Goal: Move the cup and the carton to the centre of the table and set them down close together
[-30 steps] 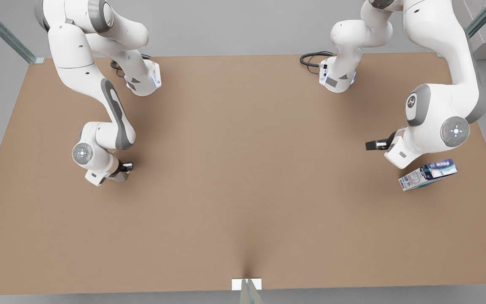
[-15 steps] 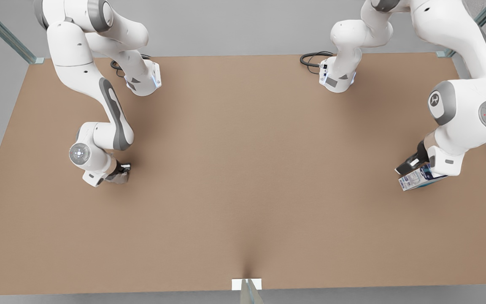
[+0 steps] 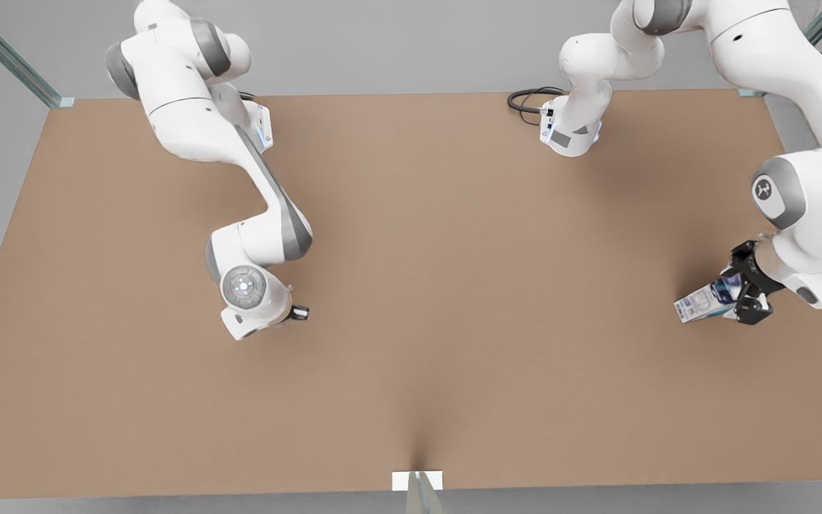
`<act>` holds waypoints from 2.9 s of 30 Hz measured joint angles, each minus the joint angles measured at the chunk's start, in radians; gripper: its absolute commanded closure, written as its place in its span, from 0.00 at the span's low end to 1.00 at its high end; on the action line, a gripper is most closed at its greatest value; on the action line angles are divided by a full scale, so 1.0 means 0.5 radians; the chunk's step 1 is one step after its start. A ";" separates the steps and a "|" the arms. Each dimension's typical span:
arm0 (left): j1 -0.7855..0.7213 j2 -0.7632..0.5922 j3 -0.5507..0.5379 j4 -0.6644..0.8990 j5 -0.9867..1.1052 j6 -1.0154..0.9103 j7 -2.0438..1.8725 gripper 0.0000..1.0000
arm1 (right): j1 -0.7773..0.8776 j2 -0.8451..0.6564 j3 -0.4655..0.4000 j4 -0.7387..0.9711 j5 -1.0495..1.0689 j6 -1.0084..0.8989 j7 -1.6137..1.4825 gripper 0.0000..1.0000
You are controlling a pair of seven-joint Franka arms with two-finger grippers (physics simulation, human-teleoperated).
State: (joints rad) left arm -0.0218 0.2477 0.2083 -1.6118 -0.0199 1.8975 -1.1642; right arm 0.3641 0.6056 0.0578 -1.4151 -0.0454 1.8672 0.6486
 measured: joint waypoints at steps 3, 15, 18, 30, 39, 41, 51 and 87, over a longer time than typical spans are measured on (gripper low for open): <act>0.018 0.008 0.064 -0.028 0.010 -0.033 0.018 0.00 | 0.234 0.355 -0.011 0.502 0.017 -0.004 0.433 0.79; 0.139 0.186 0.123 -0.122 0.024 0.174 0.055 0.00 | 0.760 1.170 -0.232 1.484 0.166 0.001 0.968 0.79; 0.160 0.195 0.123 -0.128 0.027 0.142 0.089 0.00 | 0.821 1.188 -0.302 1.483 0.152 -0.003 0.969 0.79; 0.221 0.287 0.123 -0.154 0.098 0.222 -0.192 0.00 | 0.800 1.139 -0.287 1.511 0.304 0.009 0.964 0.00; 0.288 0.318 0.132 -0.212 0.109 0.230 -0.157 0.00 | 0.272 0.381 -0.077 0.915 0.340 -0.422 0.274 0.00; 0.290 0.321 0.139 -0.212 0.114 0.230 -0.157 0.00 | -0.033 -0.085 -0.083 0.375 0.307 -0.427 -0.209 0.00; 0.289 0.410 0.136 -0.267 0.117 0.307 -0.163 0.50 | -0.968 -0.956 0.042 -0.165 0.119 -0.773 -1.266 0.00; -1.435 0.371 -0.555 -0.044 -0.213 0.242 -0.835 0.01 | -0.794 -1.070 -0.122 -0.311 0.134 -0.651 -1.245 0.00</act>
State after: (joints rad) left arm -0.7394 0.4332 -0.0690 -1.6337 -0.1264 2.0187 -1.5817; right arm -0.0328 0.0706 -0.0030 -1.5707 0.0215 1.5417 0.0261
